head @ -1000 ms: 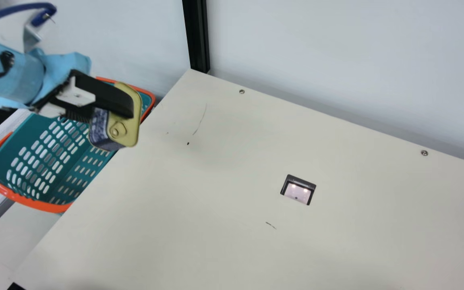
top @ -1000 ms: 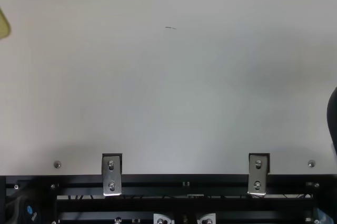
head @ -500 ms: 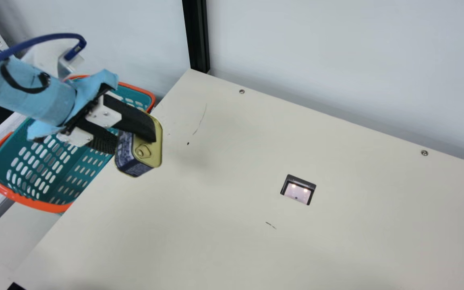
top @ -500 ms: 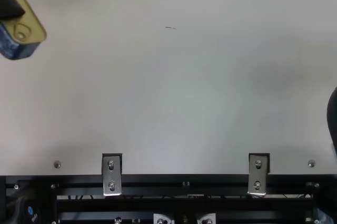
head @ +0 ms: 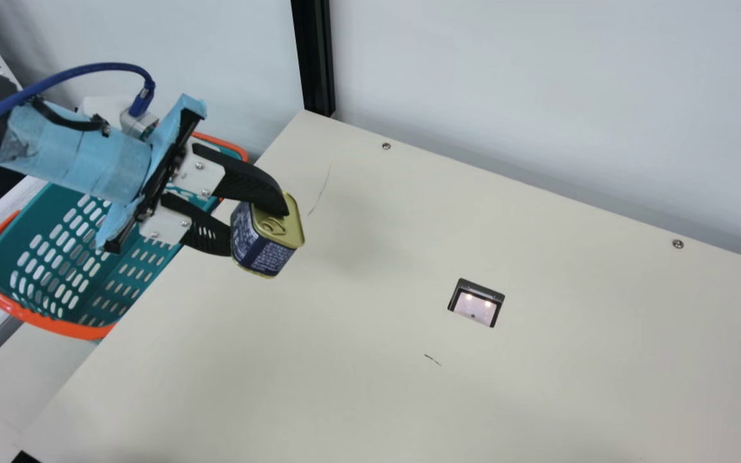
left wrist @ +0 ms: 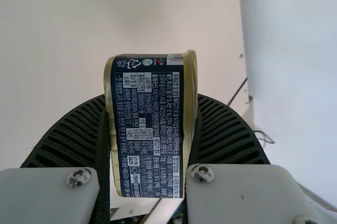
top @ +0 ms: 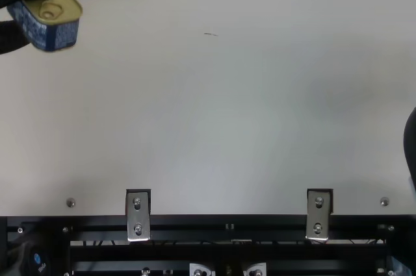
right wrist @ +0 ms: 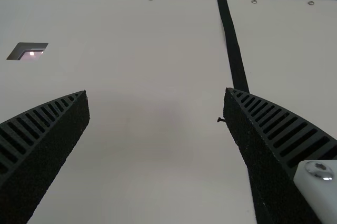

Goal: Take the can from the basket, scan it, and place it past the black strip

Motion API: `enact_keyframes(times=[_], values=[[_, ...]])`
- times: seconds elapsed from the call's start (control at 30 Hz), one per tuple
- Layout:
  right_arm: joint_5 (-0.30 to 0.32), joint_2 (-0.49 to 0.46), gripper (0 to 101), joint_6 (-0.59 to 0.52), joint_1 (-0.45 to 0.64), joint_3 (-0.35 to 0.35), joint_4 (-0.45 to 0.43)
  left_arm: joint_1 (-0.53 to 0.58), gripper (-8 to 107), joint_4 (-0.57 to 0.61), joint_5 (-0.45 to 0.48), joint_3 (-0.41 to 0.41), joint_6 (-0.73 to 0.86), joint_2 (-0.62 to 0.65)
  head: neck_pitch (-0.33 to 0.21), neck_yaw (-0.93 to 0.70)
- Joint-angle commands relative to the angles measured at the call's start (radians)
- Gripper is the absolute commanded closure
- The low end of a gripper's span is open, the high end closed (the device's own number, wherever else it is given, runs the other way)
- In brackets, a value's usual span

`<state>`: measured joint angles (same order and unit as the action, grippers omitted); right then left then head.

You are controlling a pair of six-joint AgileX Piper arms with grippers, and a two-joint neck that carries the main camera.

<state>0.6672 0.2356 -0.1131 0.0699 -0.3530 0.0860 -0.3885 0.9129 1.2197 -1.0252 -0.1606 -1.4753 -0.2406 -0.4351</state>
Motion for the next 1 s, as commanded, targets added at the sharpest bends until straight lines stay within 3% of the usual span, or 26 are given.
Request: enact_keyframes(times=[0.0,0.33,0.97], values=[[0.0,0.0,0,0.0,0.0,0.0,0.0,-0.009,89,0.012,0.0,0.012,0.003,-0.004,-0.034,-0.014],[0.0,0.0,0,0.0,0.0,0.0,0.0,-0.025,89,0.017,0.0,0.089,0.109,-0.032,-0.034,-0.014],[0.0,0.0,0,0.0,0.0,0.0,0.0,-0.034,89,0.004,-0.004,0.091,0.12,-0.038,-0.034,-0.014]])
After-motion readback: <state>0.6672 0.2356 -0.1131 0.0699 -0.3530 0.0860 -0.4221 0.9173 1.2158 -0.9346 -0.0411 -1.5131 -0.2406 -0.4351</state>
